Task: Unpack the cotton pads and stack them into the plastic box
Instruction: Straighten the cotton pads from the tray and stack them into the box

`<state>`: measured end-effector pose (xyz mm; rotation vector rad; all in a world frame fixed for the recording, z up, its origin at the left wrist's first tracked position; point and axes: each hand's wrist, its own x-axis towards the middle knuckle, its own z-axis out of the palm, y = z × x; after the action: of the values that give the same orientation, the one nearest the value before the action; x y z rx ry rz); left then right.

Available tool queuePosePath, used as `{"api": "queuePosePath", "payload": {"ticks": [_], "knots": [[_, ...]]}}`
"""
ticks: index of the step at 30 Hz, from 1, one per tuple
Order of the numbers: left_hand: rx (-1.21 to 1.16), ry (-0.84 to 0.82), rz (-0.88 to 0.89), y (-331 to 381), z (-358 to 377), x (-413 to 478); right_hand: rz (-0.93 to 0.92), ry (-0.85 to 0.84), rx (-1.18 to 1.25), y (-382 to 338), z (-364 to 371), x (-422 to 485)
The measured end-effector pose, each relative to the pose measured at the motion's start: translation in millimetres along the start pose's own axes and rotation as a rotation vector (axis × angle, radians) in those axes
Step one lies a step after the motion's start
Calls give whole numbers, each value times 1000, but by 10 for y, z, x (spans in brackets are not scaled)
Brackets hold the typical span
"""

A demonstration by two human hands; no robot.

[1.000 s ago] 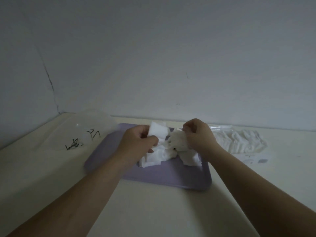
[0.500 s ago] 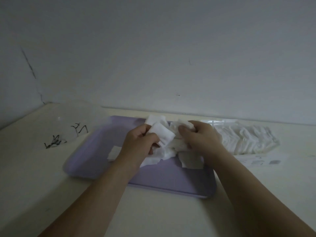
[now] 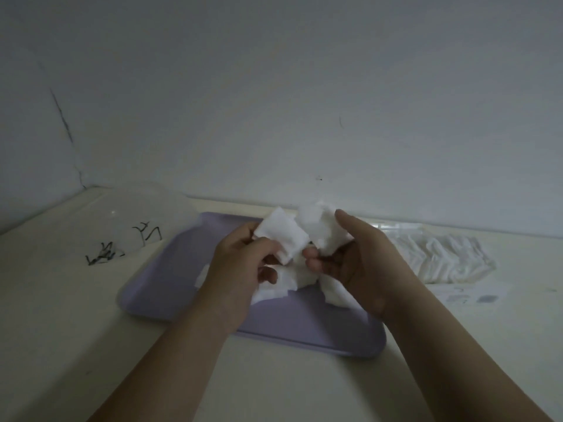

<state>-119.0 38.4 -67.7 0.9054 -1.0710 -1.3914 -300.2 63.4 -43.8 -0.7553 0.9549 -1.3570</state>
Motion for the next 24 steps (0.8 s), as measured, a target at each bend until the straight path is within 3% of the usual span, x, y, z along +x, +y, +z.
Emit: {"api": "queuePosePath", "payload": {"ticks": [5,10,14,19,24], "knots": [[58,-31,20,20,26,-58,4,-129,-90,94,-2,-19],[-36,-44,-4,19,35,-42,-96,47,-79,154,-26,14],[-141,-91,-21,14,59,-15,-147,57,-118,141,-45,5],[-1,27,-51,-4,-6,26,-116,86,-82,131,-24,10],[101,-158,25,25,-73,25,-111,95,-145,113,-17,-19]]}}
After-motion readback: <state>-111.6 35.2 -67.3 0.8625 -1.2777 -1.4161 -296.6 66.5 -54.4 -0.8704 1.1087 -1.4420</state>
